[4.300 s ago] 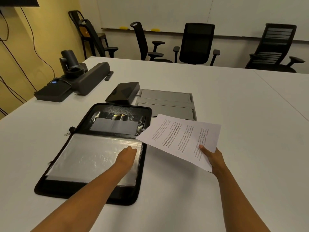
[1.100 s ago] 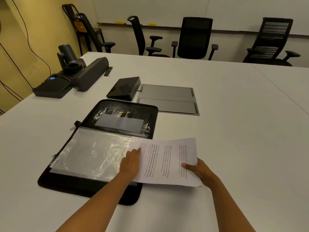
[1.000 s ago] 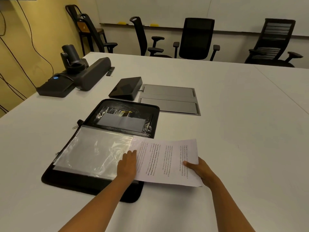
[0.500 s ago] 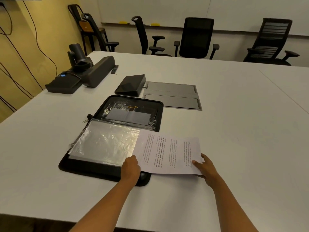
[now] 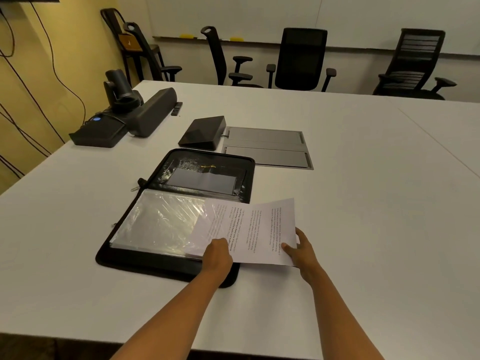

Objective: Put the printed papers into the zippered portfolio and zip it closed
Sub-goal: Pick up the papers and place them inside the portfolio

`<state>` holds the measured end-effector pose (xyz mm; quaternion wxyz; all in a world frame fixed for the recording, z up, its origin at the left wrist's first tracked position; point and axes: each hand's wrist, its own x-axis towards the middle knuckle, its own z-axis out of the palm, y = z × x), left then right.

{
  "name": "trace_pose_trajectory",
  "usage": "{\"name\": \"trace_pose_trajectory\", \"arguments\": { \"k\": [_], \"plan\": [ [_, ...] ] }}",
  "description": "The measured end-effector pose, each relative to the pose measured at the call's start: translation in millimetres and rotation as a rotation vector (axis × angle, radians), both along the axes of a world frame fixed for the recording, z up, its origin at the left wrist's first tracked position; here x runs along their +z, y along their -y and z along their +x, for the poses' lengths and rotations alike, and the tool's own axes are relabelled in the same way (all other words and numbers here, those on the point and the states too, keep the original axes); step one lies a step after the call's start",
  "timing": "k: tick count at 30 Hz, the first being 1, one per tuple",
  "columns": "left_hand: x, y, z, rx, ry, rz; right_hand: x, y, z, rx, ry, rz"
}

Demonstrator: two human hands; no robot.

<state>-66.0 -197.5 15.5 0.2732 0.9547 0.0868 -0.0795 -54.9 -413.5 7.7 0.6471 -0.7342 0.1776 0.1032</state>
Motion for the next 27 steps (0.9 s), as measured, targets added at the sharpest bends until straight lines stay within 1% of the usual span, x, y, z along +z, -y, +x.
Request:
{"name": "trace_pose_trajectory", "arguments": {
  "k": [6, 9, 14, 17, 22, 27],
  "plan": [
    [-2, -5, 6, -0.115, -0.151, 0.089, -6, -11, 5, 0.028, -0.056, -0.020],
    [-6, -4, 8, -0.169, -0.183, 0.132, -10, -9, 8, 0.021, -0.084, -0.020],
    [-8, 4, 16, -0.137, -0.091, 0.114, -12, -4, 16, 0.012, -0.130, -0.060],
    [-8, 9, 28, -0.122, -0.041, 0.139, -11, -2, 22, 0.013, -0.142, -0.096],
    [-7, 11, 55, -0.162, -0.019, 0.188, -11, -1, 34, -0.001, -0.140, -0.128],
    [-5, 16, 87, -0.156, 0.008, 0.147, -14, 1, 43, 0.008, -0.103, -0.150]
  ]
}}
